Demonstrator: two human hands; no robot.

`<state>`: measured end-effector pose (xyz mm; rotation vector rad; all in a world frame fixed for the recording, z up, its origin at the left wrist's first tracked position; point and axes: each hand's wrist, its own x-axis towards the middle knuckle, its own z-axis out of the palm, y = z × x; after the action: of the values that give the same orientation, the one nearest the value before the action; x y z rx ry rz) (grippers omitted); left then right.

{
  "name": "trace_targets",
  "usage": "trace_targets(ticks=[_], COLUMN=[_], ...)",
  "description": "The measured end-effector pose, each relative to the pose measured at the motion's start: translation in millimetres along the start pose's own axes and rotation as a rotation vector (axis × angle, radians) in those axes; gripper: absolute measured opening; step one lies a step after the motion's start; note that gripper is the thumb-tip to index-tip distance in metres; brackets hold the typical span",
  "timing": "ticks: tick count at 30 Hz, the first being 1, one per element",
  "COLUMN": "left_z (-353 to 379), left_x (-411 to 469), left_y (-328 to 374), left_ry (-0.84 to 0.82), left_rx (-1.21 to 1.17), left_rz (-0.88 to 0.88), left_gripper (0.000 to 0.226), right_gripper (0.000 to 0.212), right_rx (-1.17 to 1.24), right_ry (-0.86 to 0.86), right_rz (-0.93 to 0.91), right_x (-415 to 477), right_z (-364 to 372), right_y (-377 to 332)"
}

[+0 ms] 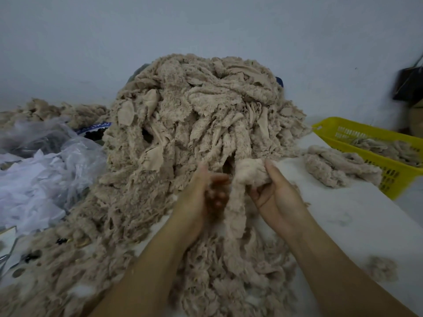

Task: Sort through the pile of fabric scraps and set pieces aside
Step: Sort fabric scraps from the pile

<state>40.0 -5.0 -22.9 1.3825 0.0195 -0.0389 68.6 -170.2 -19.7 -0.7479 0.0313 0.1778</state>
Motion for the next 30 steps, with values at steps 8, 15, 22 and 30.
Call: trace_targets(ticks=[8,15,22,30], left_z=[3,-14,-14,3], left_x=[-6,-5,-2,-7], left_y=[-11,10,9,-2], left_ry=[-0.074,-0.149,-0.153,-0.109], left_rx=[0.495,-0.618,-0.723,-0.16], left_rz=[0.016,-0.22,-0.168,0.054], left_gripper=[0.033,0.034,0.05,0.029], right_gripper=[0.033,0.022,0.04,0.03], right_rx=[0.027,-0.034,-0.209,-1.163], right_ry=[-0.114,0.05,-0.03,-0.202], right_rz=[-0.074,-0.128,-0.12,-0.146], right_x=[0,-1,-8,-9], right_z=[-2,-5,4,0], right_y=[-6,-12,-3,29])
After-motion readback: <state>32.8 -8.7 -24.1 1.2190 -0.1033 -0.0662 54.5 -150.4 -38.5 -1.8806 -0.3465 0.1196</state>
